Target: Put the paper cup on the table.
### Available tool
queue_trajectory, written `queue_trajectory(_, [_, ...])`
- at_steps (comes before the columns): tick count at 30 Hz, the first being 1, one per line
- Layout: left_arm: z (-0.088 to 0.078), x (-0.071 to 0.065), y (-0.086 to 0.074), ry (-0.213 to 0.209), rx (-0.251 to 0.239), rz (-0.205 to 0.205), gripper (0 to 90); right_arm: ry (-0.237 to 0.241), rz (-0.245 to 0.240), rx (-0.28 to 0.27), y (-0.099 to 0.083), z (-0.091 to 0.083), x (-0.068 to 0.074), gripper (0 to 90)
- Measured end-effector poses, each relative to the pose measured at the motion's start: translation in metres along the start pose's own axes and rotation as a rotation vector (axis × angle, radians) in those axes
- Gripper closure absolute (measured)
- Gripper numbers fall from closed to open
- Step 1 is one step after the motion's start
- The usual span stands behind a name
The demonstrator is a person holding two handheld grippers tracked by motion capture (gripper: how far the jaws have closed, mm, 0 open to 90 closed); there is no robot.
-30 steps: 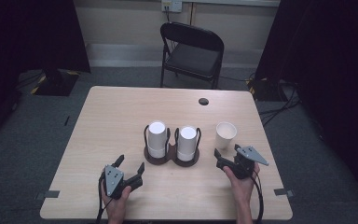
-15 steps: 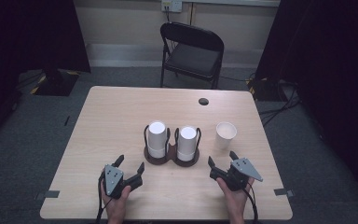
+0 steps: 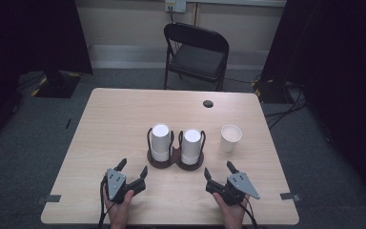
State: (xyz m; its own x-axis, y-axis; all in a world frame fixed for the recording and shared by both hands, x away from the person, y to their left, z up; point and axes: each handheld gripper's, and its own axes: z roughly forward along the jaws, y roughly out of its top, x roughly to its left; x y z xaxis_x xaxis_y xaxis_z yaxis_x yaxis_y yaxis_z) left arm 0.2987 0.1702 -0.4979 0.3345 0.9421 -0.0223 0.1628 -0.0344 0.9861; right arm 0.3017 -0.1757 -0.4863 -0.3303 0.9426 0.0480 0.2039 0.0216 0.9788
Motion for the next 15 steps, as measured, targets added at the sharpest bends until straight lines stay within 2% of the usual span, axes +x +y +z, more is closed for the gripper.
queue_trajectory(1, [0.0,0.0,0.0,0.0,0.0,0.0,20.2,-0.01,-0.003,-0.003,-0.0014,-0.0005,0.0011,13.7])
queue_trajectory(4, [-0.0005,0.0,-0.0003,-0.002,-0.006,-0.001,20.2,0.002,0.017,-0.016,-0.0042,-0.0012,0.0032,13.7])
queue_trajectory(5, [-0.0006,0.0001,-0.0003,-0.002,-0.007,-0.001,20.2,-0.005,0.007,-0.018,-0.0054,-0.0008,0.0041,13.8])
queue_trajectory(8, [-0.0008,-0.0001,-0.0004,-0.003,-0.009,-0.002,20.2,-0.005,0.026,-0.008,-0.0096,0.0003,0.0029,14.1])
queue_trajectory(11, [-0.0009,-0.0002,-0.0003,0.001,-0.008,0.003,20.2,-0.019,0.004,-0.021,-0.0102,-0.0009,0.0048,14.1])
queue_trajectory(15, [-0.001,-0.0001,-0.0004,-0.002,-0.008,0.0,20.2,-0.03,-0.013,-0.012,-0.0099,0.0001,0.0064,14.1])
